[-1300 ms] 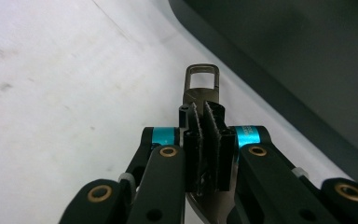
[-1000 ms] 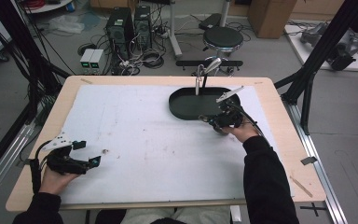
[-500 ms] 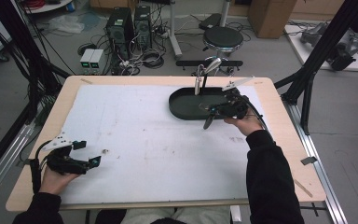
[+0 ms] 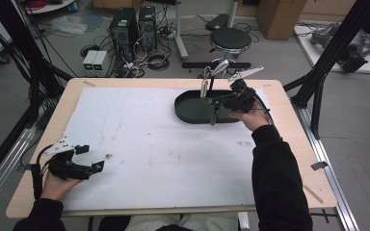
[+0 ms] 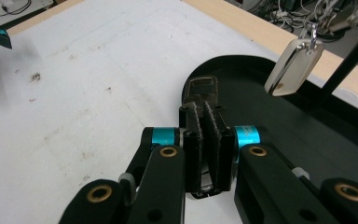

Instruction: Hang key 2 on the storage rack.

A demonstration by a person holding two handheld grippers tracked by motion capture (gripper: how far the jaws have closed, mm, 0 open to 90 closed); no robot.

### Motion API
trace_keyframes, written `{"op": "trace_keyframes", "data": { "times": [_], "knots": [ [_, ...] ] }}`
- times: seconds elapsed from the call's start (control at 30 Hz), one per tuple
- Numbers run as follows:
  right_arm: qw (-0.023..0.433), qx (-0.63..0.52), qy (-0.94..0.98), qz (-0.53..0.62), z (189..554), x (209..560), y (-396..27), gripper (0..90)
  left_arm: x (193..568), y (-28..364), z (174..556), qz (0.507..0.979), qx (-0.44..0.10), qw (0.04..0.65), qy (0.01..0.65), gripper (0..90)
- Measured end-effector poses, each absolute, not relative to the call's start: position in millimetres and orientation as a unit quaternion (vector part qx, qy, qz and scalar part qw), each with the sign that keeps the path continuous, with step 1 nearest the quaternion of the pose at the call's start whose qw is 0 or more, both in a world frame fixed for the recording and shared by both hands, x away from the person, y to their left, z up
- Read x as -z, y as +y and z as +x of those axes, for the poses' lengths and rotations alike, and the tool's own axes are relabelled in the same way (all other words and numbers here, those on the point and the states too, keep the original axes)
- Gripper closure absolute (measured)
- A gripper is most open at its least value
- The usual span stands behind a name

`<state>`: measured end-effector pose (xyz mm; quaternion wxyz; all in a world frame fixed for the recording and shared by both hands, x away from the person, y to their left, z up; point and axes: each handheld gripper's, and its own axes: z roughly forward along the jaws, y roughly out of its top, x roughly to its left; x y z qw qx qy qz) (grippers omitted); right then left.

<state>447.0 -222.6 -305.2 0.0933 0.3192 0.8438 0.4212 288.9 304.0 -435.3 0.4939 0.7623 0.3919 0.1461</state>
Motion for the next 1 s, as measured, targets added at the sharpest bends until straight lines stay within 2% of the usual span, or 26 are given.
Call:
{"op": "trace_keyframes", "data": {
  "times": [1.0],
  "knots": [
    [0.112, -0.440, 0.829, 0.326, 475.0, 280.1, -188.9, 86.4, 435.4, 304.4, 289.5, 0.762, -0.144, 0.495, 0.392, 2.7]
  ]
}}
